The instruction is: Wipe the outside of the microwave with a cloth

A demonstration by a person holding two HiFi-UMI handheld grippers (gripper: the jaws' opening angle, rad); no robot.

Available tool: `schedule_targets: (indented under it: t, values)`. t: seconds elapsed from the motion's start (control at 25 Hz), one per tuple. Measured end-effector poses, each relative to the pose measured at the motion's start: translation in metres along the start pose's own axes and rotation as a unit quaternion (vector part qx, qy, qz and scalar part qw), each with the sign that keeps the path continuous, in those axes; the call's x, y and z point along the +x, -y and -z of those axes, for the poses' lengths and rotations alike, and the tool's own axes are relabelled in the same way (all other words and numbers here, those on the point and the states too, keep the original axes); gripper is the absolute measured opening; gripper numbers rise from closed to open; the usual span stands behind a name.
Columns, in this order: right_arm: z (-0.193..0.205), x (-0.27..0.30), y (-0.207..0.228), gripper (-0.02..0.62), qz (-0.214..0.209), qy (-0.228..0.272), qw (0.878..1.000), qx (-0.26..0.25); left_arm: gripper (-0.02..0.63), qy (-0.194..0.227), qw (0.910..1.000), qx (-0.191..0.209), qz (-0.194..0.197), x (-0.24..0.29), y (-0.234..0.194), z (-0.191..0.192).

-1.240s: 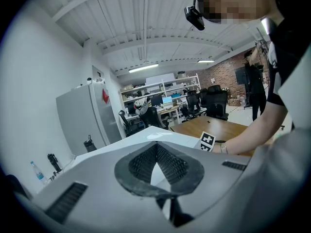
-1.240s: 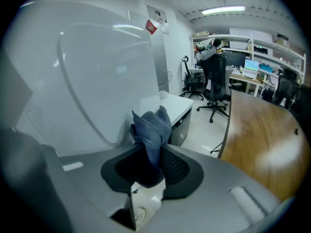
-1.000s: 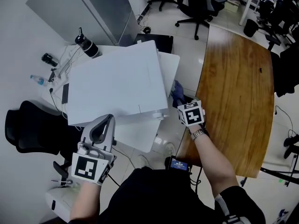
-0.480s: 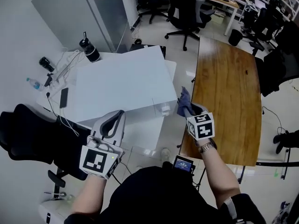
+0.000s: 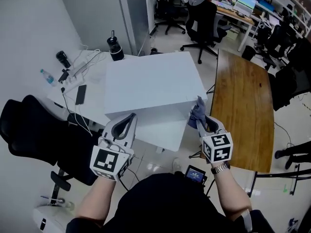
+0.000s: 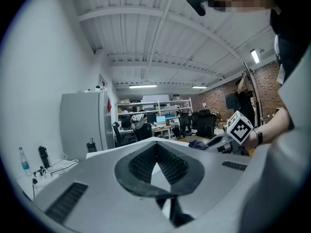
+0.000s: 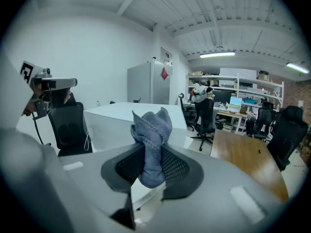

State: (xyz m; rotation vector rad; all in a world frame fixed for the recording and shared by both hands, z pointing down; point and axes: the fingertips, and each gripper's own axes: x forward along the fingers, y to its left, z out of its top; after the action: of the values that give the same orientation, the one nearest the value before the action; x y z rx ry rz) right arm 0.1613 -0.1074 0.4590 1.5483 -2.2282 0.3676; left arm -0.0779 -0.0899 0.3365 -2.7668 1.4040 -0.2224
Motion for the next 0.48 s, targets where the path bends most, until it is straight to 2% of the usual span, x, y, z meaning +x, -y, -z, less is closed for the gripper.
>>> schedule_targets:
  t: [0.24, 0.48]
  values:
    - [-0.010, 0.011, -0.098, 0.098, -0.058, 0.022, 0.997, -0.043, 0.000, 0.004, 0.9997, 0.002, -0.023, -0.052, -0.025, 0.006]
    - [-0.010, 0.034, -0.198, 0.098, -0.131, 0.039, 0.987, -0.089, 0.000, -0.002, 0.9984, 0.002, -0.057, -0.099, -0.048, 0.013]
